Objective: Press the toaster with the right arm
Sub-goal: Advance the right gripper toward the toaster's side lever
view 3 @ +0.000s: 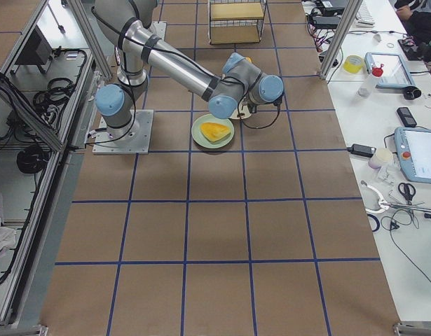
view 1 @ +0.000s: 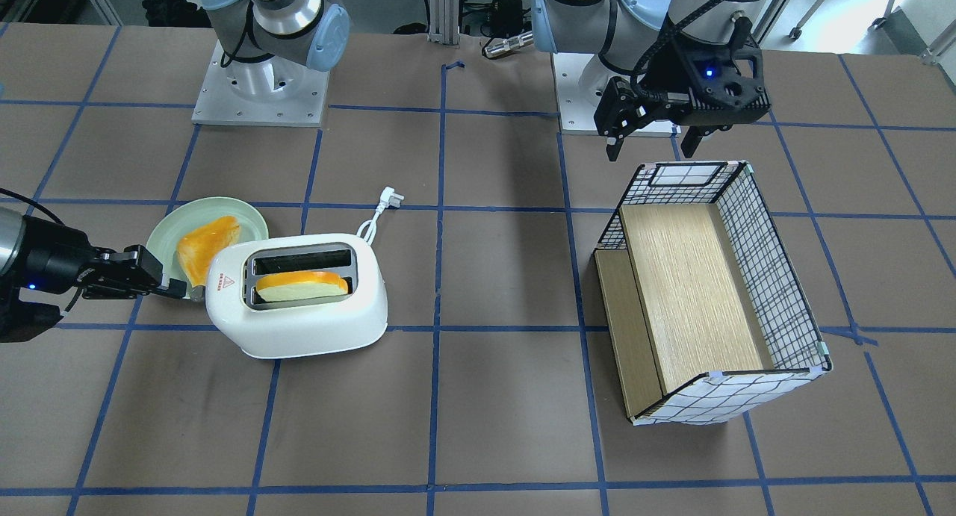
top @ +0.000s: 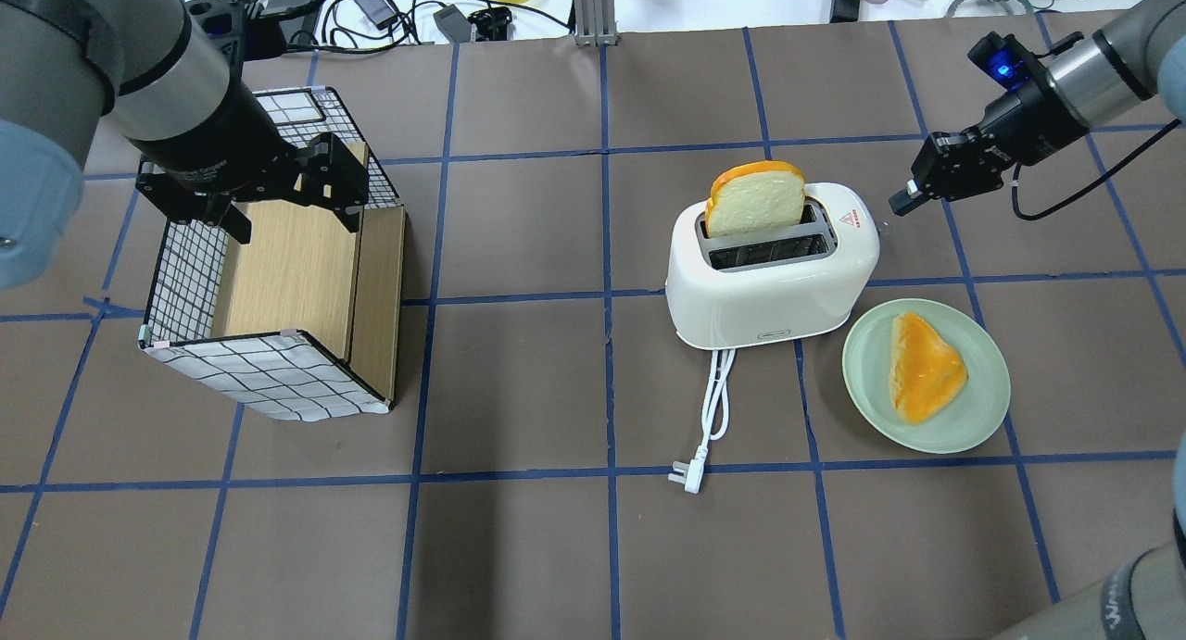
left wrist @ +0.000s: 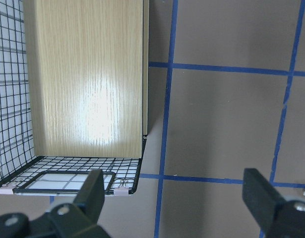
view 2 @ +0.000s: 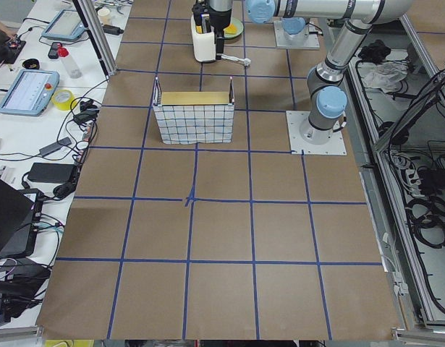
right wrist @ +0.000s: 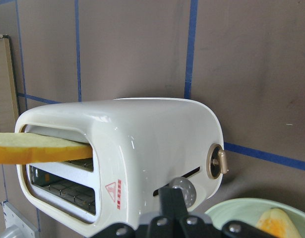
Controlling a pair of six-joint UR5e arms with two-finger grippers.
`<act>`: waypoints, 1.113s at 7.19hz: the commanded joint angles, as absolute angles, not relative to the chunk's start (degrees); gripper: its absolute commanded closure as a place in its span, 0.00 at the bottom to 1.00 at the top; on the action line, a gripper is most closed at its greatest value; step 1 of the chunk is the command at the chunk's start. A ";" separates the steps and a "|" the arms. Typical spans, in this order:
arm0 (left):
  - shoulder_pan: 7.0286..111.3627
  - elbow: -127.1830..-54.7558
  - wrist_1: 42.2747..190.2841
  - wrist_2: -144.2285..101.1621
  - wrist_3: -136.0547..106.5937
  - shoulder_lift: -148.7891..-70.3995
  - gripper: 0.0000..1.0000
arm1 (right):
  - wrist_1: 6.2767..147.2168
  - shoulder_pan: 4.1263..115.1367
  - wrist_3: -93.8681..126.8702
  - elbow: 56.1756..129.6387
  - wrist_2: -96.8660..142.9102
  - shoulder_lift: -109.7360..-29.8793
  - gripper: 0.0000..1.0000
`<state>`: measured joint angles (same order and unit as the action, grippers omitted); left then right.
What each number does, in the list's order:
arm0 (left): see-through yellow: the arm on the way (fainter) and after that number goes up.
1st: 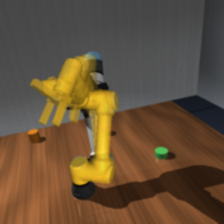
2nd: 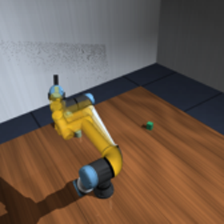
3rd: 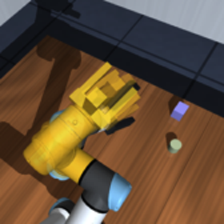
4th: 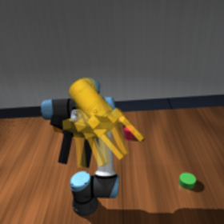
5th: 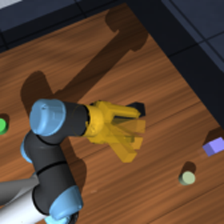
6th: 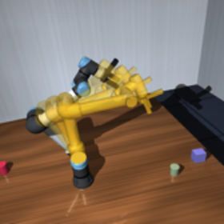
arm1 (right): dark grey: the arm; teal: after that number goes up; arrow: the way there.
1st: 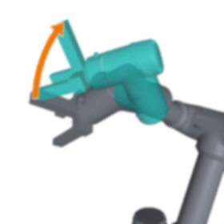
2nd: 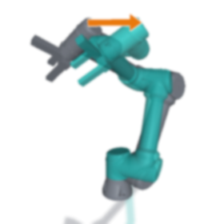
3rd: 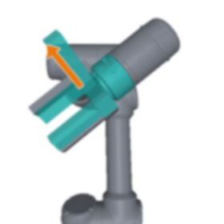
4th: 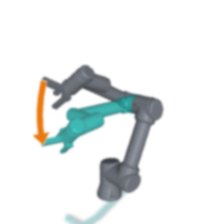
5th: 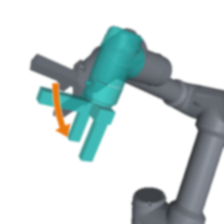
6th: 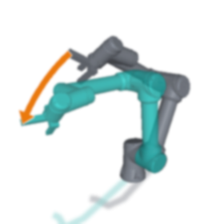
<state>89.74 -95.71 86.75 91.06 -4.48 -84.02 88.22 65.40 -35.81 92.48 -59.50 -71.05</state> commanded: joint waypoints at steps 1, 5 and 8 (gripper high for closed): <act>89.74 -95.71 86.75 91.05 -4.48 -84.02 0.00 | 88.24 66.00 -33.33 92.63 -59.41 -70.75 1.00; 89.74 -95.71 86.75 90.97 -4.48 -84.02 0.00 | 88.95 67.50 -31.11 92.90 -59.50 -70.75 1.00; 89.74 -95.71 86.75 91.05 -4.48 -84.02 0.00 | 89.12 67.50 -31.12 92.81 -59.41 -70.66 1.00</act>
